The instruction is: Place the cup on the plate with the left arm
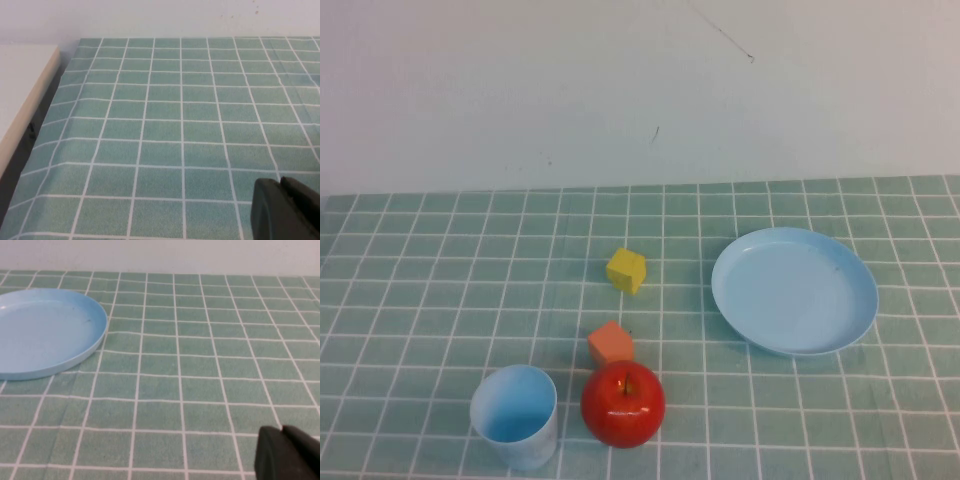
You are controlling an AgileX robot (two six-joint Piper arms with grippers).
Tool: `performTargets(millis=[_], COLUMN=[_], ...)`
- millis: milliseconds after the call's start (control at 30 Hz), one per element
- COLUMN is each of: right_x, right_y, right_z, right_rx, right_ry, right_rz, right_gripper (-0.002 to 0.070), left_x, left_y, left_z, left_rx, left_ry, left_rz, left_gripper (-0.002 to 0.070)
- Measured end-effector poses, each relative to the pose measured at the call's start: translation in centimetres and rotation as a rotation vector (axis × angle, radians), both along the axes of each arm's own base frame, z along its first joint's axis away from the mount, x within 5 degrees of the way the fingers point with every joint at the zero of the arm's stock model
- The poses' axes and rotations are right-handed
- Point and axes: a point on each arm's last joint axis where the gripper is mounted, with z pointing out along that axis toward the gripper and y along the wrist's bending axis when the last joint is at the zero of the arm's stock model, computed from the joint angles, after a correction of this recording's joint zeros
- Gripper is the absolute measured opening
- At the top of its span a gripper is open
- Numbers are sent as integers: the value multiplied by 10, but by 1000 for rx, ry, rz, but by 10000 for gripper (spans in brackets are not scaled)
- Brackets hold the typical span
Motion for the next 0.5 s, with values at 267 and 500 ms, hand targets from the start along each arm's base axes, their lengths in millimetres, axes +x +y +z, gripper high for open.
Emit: performTargets(millis=[267,500], right_x=[0,0], right_y=[0,0], right_z=[0,0], right_rx=[0,0], right_ry=[0,0], right_rz=[0,0], right_gripper=[-2,-2], left_x=[0,0], left_y=[1,2], left_z=[0,0], left_rx=[29,72], left_ry=[-1,-2], left_rz=[2,5], left_gripper=[-3,-3])
